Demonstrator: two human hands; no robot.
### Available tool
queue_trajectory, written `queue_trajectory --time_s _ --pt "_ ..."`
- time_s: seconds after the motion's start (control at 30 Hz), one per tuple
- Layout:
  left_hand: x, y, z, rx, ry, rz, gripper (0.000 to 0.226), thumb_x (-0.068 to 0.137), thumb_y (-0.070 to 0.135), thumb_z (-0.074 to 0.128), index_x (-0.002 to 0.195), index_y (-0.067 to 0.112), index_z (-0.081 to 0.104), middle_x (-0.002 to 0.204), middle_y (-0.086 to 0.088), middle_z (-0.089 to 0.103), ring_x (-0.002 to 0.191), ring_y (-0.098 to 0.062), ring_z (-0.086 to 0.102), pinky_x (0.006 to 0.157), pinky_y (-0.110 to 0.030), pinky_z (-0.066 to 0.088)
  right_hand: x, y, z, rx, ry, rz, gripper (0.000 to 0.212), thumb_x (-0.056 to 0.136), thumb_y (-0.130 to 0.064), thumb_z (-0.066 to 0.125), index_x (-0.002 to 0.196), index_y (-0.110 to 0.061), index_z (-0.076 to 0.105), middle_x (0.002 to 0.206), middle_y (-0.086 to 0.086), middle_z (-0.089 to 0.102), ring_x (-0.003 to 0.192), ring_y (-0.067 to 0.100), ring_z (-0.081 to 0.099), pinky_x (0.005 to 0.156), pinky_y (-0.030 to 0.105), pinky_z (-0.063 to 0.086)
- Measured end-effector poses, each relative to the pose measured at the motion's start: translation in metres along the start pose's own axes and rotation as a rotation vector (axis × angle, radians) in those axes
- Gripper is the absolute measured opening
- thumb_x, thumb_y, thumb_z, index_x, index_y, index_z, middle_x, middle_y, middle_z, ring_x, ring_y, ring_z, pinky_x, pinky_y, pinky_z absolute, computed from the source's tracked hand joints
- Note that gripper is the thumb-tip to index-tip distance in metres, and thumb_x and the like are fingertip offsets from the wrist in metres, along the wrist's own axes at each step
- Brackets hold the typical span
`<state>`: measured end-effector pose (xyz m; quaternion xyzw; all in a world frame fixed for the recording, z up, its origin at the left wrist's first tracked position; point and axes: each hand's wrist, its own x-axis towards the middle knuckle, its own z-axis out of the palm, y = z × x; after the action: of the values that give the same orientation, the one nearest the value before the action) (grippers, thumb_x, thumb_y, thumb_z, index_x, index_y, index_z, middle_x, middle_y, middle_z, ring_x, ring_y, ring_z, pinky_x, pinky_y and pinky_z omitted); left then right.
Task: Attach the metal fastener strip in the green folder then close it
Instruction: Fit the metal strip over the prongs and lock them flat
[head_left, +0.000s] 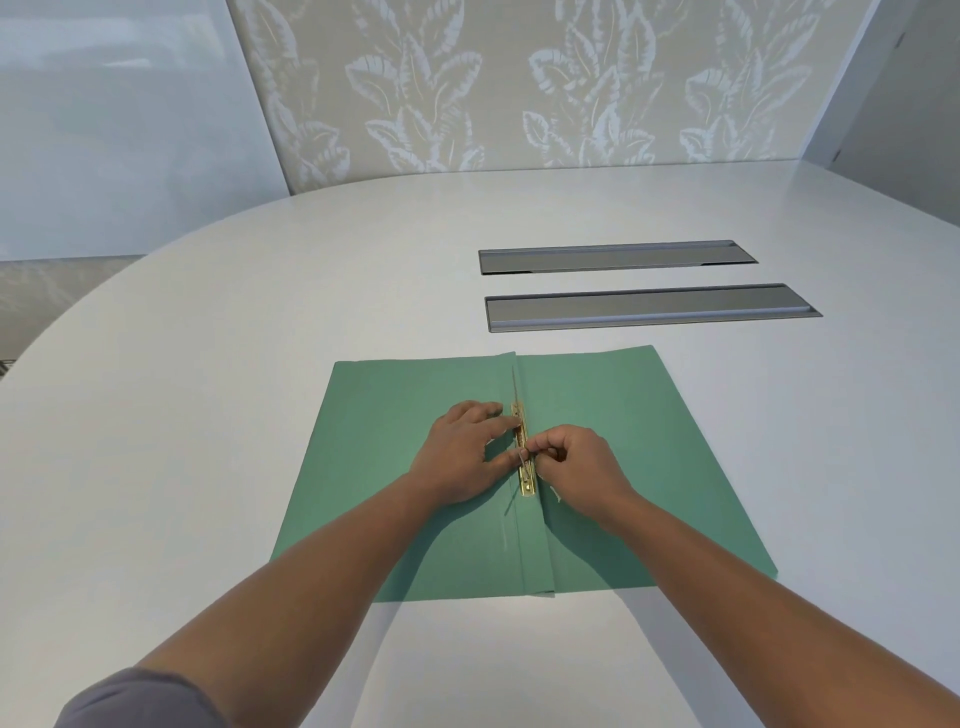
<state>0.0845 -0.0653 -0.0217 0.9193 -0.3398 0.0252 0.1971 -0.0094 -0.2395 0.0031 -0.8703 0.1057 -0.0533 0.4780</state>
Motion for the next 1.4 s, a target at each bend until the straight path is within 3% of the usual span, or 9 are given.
queue_trajectory --time_s 0.2,0.3,0.4,0.6,0.7,0.83,0.93,1.1,1.4 --pt "0.002 0.001 -0.003 -0.005 -0.077 -0.026 0.059 0.089 0.073 0.045 0.138 0.042 0.057 0.154 0.004 0.046 0.145 -0.023 0.03 0.117 -0.044 0.025 -0.005 0.006 -0.005 0.076 -0.081 -0.021 0.025 0.075 -0.009 0.073 0.094 -0.025 0.075 0.088 0.012 0.071 0.072 0.011 0.062 0.076 0.035 0.059" --pt "0.002 0.001 -0.004 -0.021 -0.119 -0.049 0.064 0.086 0.075 0.045 0.141 0.043 0.054 0.157 0.006 0.041 0.148 -0.022 0.026 0.119 -0.046 0.02 -0.008 0.007 -0.006 0.125 -0.087 -0.023 0.029 0.073 -0.011 0.078 0.098 -0.026 0.073 0.09 0.003 0.069 0.08 0.008 0.065 0.077 0.027 0.06" --pt "0.001 0.002 -0.004 -0.012 -0.146 -0.068 0.069 0.082 0.077 0.041 0.142 0.044 0.051 0.16 0.007 0.036 0.15 -0.022 0.022 0.121 -0.047 0.014 -0.011 0.007 -0.006 0.123 -0.102 -0.082 0.021 0.075 -0.013 0.08 0.091 -0.025 0.073 0.079 -0.007 0.065 0.067 0.003 0.057 0.066 0.02 0.053" --pt "0.004 0.003 -0.005 -0.028 -0.175 -0.115 0.059 0.085 0.071 0.054 0.14 0.047 0.05 0.163 0.008 0.031 0.152 -0.021 0.019 0.12 -0.046 0.011 -0.013 0.003 -0.002 0.046 -0.008 -0.153 0.01 0.083 -0.012 0.076 0.08 -0.021 0.075 0.074 -0.004 0.073 0.063 0.009 0.064 0.061 0.025 0.054" --pt "0.005 0.003 -0.005 -0.05 -0.178 -0.131 0.062 0.084 0.075 0.054 0.139 0.047 0.051 0.163 0.009 0.03 0.152 -0.021 0.018 0.121 -0.047 0.011 -0.015 0.002 0.0 -0.011 0.023 -0.148 0.011 0.08 -0.012 0.073 0.076 -0.022 0.073 0.063 -0.014 0.069 0.055 0.001 0.059 0.053 0.014 0.047" --pt "0.005 0.003 -0.003 -0.056 -0.17 -0.134 0.063 0.083 0.077 0.054 0.138 0.048 0.051 0.163 0.009 0.03 0.152 -0.02 0.018 0.121 -0.047 0.011 -0.016 0.0 -0.002 -0.094 0.012 -0.121 0.016 0.077 -0.015 0.071 0.071 -0.029 0.073 0.067 -0.015 0.071 0.061 -0.001 0.065 0.053 0.01 0.046" --pt "0.005 0.003 -0.004 -0.058 -0.168 -0.134 0.064 0.083 0.077 0.054 0.139 0.048 0.051 0.163 0.009 0.03 0.152 -0.02 0.018 0.121 -0.048 0.011 -0.018 -0.001 -0.005 -0.167 -0.038 -0.141 0.014 0.084 -0.02 0.069 0.084 -0.026 0.081 0.075 -0.015 0.075 0.071 0.001 0.067 0.059 0.017 0.052" --pt "0.004 0.002 -0.002 -0.06 -0.163 -0.135 0.066 0.082 0.078 0.054 0.14 0.047 0.05 0.163 0.01 0.03 0.152 -0.021 0.018 0.121 -0.049 0.011 -0.024 0.004 -0.006 -0.272 -0.063 -0.245 0.012 0.089 -0.017 0.067 0.085 -0.018 0.079 0.077 -0.006 0.07 0.072 0.01 0.062 0.066 0.035 0.055" --pt "0.005 0.0 0.001 -0.055 -0.147 -0.134 0.068 0.081 0.08 0.052 0.14 0.047 0.051 0.163 0.009 0.031 0.152 -0.02 0.019 0.12 -0.046 0.01 -0.032 0.01 -0.004 -0.263 -0.01 -0.369 0.017 0.094 -0.013 0.066 0.104 -0.014 0.08 0.087 0.003 0.07 0.081 0.018 0.06 0.071 0.034 0.047"
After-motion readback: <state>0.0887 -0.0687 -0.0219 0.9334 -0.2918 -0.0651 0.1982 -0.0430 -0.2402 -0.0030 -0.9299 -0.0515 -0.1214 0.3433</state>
